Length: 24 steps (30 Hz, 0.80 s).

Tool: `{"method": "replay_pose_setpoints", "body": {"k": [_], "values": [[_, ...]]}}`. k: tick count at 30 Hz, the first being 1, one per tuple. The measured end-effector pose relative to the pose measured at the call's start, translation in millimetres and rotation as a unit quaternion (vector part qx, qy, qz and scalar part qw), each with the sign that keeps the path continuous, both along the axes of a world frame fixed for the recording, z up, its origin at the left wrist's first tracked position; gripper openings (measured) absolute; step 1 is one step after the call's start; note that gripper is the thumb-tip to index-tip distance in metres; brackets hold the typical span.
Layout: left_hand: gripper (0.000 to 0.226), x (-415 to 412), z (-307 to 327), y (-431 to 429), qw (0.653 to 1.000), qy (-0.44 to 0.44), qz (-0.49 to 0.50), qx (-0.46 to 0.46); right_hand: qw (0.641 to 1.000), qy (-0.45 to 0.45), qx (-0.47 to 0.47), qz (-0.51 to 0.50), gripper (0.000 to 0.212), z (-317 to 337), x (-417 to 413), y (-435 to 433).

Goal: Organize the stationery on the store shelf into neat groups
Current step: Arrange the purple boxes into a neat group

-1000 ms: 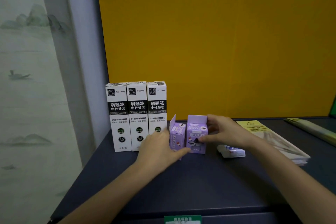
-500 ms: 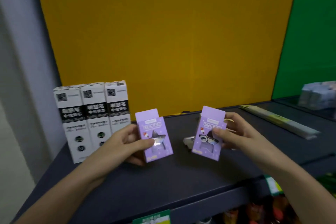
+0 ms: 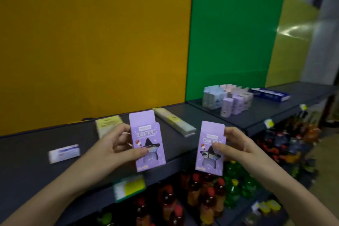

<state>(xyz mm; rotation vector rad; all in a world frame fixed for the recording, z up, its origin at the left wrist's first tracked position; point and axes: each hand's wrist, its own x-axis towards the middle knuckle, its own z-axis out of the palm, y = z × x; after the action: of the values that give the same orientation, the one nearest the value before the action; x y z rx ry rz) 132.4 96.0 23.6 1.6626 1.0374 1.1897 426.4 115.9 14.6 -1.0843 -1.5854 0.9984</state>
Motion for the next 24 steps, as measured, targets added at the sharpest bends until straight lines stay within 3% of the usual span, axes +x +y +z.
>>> {"method": "replay_pose_setpoints", "body": {"k": [3,10,13,24], "values": [[0.080,71.5,-10.2,22.2,0.999,0.001,-0.027,-0.023,0.999,-0.005,-0.005,-0.044,0.024,-5.5,68.1,9.7],[0.056,187.6,-4.6,69.0,0.998,0.058,-0.028,-0.002,0.997,-0.009,-0.014,-0.079,0.023,-12.2,174.4,40.4],[0.048,218.9,2.2,91.3,0.998,0.063,-0.013,0.004,0.997,-0.007,-0.009,-0.079,0.023,-12.8,204.8,60.8],[0.052,275.4,47.6,197.1,0.990,0.062,0.098,0.083,0.996,-0.034,0.082,0.001,0.033,34.4,280.7,179.1]]}}
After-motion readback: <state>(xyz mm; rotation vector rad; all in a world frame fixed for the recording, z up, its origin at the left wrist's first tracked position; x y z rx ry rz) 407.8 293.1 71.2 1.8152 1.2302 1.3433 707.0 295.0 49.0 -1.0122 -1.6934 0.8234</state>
